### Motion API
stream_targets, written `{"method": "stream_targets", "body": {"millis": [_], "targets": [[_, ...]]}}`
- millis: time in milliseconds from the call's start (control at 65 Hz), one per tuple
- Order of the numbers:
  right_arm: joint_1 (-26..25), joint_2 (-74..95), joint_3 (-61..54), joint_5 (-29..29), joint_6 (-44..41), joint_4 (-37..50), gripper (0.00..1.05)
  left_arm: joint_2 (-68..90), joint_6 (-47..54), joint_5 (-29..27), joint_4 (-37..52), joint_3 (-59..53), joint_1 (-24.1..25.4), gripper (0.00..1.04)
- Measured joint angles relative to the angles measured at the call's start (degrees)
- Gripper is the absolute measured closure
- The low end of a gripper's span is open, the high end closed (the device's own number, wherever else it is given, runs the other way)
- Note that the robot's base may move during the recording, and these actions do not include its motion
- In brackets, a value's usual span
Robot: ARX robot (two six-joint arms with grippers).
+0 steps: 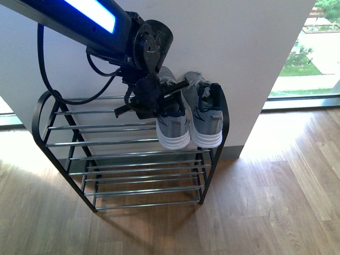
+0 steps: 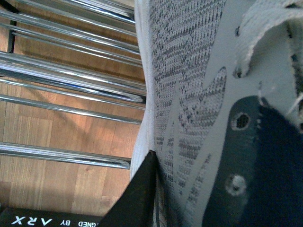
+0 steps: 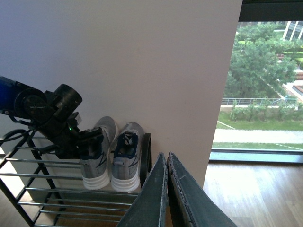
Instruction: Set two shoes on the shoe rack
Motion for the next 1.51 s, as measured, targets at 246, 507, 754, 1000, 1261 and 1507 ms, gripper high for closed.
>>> {"method": "stream_targets", "body": {"millis": [246,507,754,1000,1261,1507], "targets": [[0.0,0.0,0.0,0.0,0.0,0.0,1.03,-6.91,1.2,-2.1,7.15,-9.97,0.0,0.42],[0.0,0.0,0.0,0.0,0.0,0.0,1.03,-29.55,3.85,-10.01,19.93,-34.51,0.52,0.1],[0.0,0.0,0.0,0.02,0.0,0.0,1.03,-56.63,8.68,-16.37,27.98,-62.75,6.14,0.09],[0.0,0.0,0.0,0.0,0.0,0.0,1.03,-96.24,19.02,-21.7,19.23,-86.49,13.79,0.09],[0.0,0.0,0.0,0.0,0.0,0.0,1.03,-117.33,27.23,-12.48,24.52,-97.53,18.1,0.2],[0.0,0.0,0.0,0.02,0.0,0.0,1.03,-123.56,39.1,-1.44,47.23,-109.53,23.1,0.59]]}}
